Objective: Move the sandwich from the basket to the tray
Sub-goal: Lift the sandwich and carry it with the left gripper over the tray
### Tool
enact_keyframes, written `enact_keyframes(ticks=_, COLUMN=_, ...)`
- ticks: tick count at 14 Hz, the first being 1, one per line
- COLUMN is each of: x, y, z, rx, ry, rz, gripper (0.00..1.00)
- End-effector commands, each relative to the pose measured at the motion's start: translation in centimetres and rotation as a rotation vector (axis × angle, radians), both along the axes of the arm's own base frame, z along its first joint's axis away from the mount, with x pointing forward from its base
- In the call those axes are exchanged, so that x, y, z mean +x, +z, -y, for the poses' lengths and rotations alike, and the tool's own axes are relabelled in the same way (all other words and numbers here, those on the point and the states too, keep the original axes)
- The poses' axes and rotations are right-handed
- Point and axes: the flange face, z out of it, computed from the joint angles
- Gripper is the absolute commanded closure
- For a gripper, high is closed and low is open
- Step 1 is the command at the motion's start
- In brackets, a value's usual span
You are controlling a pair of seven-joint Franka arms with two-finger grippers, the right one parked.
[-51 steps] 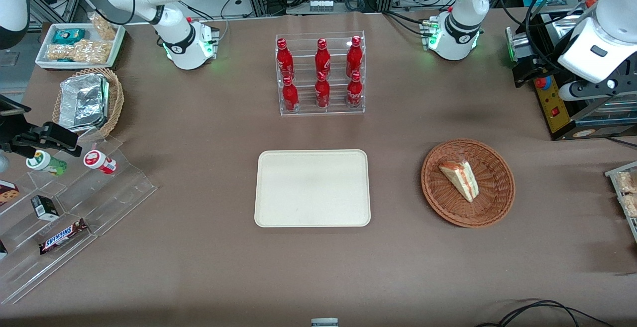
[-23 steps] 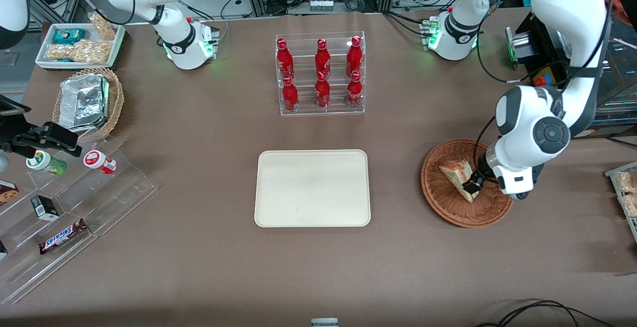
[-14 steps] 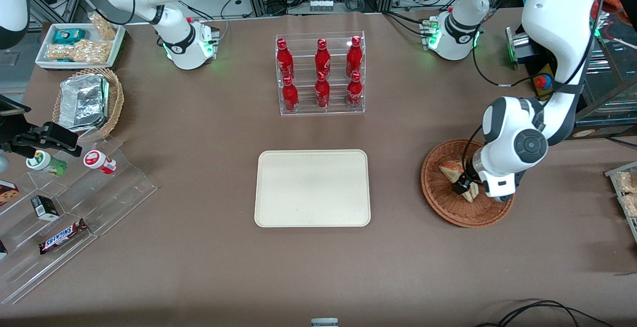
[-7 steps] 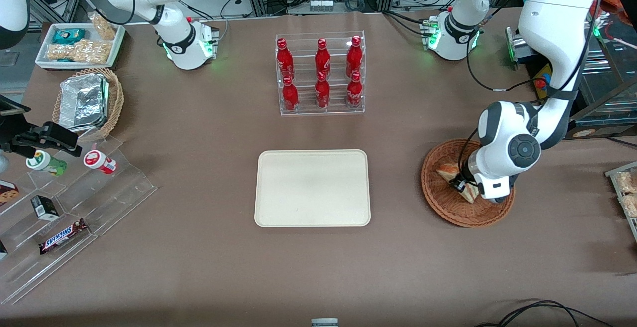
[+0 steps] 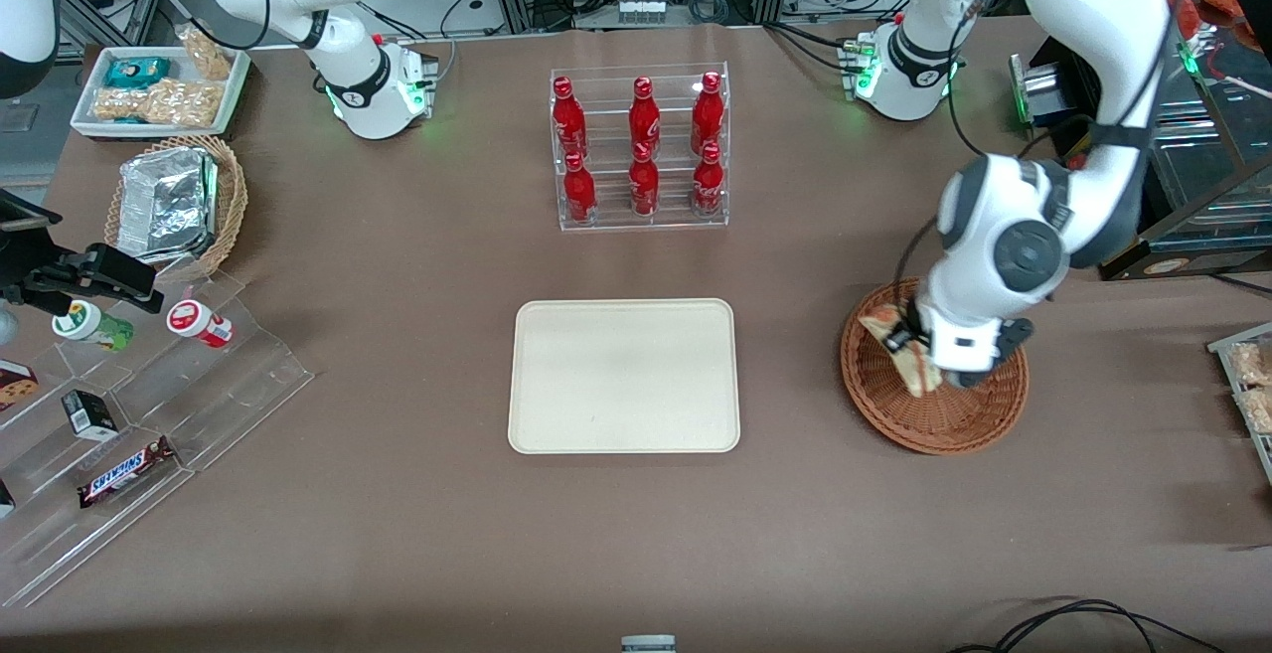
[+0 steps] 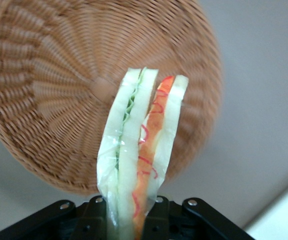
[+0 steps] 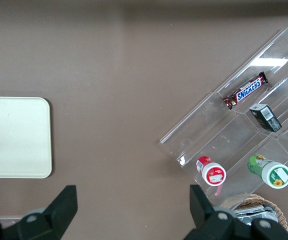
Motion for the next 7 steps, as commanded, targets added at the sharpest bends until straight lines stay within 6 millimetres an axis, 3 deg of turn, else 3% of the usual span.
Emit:
enact_keyframes(ticks=1, x=-2.6, y=0.3, z=9.1, rx=0.054, ry=-0.183, rz=0.022, gripper=0.93)
enact_keyframes(ticks=3, x=-4.4, y=0.3, z=15.7, rx=0.057, ry=-0.242, rz=0.018, gripper=0.93)
enact_keyframes(ticks=4, x=-5.3, y=-0.1, z=20.0, rx=0.054, ry=-0.287, rz=0.013, gripper=0.92)
enact_keyframes(ticks=6, x=-5.4, y=-1.0, z=27.0, rx=0.040, ry=-0.306, rz=0.010, gripper=0.89)
enact_keyframes(ticks=7, x=-5.0, y=-1.7, z=29.6, rx=0.037, ry=-0.317, rz=-0.002, gripper=0.89)
